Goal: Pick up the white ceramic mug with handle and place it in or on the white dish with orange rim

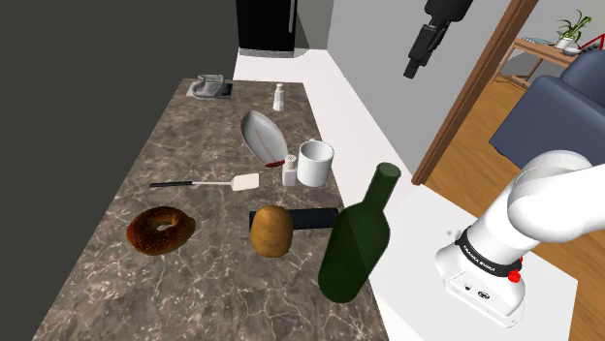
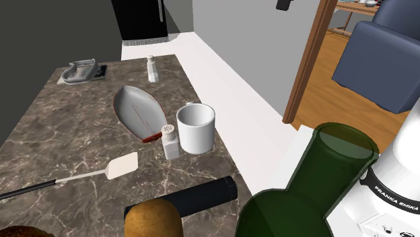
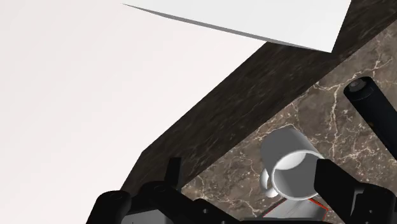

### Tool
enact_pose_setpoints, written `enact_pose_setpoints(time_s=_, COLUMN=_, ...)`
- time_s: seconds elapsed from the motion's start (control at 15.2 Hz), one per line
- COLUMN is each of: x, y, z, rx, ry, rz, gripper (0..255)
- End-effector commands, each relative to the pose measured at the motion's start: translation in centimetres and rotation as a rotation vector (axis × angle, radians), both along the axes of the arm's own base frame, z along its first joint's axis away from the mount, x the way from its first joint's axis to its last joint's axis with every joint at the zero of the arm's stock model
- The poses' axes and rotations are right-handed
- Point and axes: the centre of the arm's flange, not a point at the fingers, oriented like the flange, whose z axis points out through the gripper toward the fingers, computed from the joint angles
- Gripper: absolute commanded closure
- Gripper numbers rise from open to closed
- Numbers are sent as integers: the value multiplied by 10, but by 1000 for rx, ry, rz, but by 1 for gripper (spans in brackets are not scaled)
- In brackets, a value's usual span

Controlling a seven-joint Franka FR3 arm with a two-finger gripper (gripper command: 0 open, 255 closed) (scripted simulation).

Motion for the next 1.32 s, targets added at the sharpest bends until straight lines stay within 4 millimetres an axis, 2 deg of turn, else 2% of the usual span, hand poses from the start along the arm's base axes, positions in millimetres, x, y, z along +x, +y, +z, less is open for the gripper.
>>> enact_pose_setpoints(time_s=0.0, x=0, y=0, z=0, rx=0, ry=0, rz=0, gripper=0)
enact_pose_setpoints(time_s=1.25, x=75, y=154, z=-176, rx=39, ry=-42, rz=-31, gripper=0)
